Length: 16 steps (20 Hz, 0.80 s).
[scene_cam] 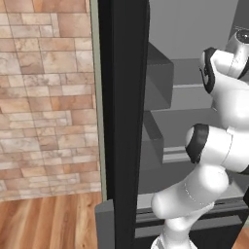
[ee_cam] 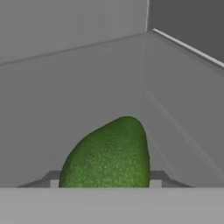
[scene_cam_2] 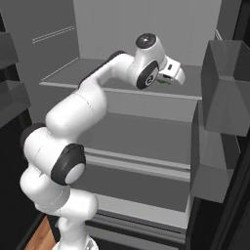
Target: Open the fridge, remove the tangerine, avocado, and shrimp, and place them on any counter.
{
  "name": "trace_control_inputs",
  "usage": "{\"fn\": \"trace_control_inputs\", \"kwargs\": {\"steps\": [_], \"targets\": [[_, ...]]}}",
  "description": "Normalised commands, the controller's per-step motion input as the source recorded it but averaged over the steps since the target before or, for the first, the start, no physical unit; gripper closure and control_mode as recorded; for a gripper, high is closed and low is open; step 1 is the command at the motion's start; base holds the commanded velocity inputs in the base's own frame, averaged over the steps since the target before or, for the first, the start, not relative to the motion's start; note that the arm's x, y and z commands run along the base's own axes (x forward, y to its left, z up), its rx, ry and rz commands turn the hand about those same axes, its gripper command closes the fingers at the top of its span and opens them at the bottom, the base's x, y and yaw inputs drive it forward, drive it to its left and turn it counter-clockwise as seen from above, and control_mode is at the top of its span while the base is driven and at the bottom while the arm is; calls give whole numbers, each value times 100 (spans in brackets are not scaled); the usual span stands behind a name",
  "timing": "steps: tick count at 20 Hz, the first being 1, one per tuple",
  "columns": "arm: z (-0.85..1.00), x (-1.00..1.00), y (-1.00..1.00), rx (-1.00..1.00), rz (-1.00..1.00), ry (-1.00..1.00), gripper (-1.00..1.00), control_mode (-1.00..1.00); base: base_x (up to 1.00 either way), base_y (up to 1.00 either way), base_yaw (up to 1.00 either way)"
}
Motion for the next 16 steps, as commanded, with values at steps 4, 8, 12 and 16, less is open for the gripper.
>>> {"fn": "trace_control_inputs", "kwargs": {"steps": [4,8,12,16], "targets": [[36,-71,6,0,3,-33,100,-100,0,0,0],[67,-100,20,0,4,-41,100,-100,0,0,0],[41,-100,46,0,3,-26,100,-100,0,0,0],[-2,-100,66,0,2,-5,100,-100,0,0,0]]}}
